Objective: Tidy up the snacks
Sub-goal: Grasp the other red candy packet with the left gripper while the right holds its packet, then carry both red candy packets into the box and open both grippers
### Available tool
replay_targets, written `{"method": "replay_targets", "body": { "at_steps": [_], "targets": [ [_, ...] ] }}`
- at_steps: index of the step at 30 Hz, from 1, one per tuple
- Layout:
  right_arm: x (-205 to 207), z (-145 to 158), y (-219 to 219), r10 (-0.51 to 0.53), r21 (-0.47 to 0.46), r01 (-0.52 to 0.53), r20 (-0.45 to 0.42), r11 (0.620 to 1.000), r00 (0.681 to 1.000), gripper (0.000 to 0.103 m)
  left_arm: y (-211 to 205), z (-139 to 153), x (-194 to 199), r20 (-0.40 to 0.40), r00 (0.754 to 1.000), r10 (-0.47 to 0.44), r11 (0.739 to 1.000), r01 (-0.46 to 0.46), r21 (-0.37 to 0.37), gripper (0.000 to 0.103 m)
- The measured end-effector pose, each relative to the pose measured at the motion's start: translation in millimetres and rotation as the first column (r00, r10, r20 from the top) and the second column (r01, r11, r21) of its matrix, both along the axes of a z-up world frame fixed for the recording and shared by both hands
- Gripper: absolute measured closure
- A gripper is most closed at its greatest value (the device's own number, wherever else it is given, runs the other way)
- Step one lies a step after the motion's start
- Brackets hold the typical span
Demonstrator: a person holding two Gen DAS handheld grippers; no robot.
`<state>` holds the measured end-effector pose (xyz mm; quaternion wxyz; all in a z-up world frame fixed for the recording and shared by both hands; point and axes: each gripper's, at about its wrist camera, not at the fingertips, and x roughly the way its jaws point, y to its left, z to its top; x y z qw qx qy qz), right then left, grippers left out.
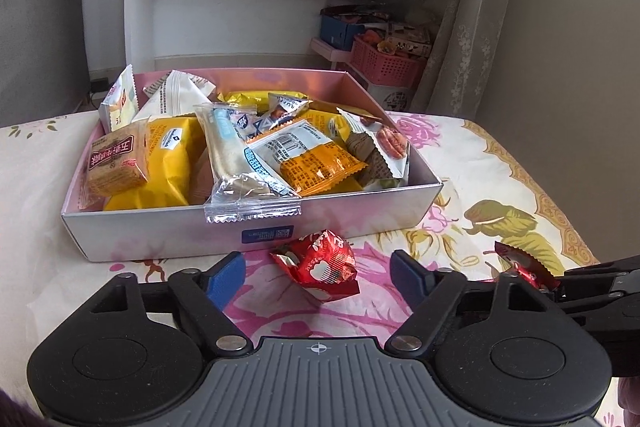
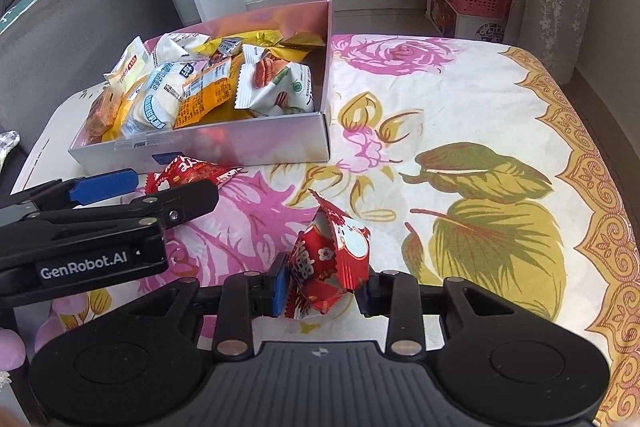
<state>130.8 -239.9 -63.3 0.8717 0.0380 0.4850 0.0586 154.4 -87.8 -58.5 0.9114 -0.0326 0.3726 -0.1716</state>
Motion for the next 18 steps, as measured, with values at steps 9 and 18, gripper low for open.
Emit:
{"method": "replay_targets", "body": {
  "at_steps": [9, 18],
  "targets": [
    [1, -1, -4, -0.020, -0.008, 0.020, -0.010, 1.000, 1.000, 0.078, 4, 3, -1, -0.027, 1.000, 0.005, 1.000, -0.004, 0.017, 0.073],
    [1, 6, -5, -0.038, 0.007, 0.038, 0.003, 0.999, 0.999, 0.078, 12, 13, -7, -0.048, 0.999, 0.022, 1.000, -0.022, -0.001, 0.075]
  ]
}}
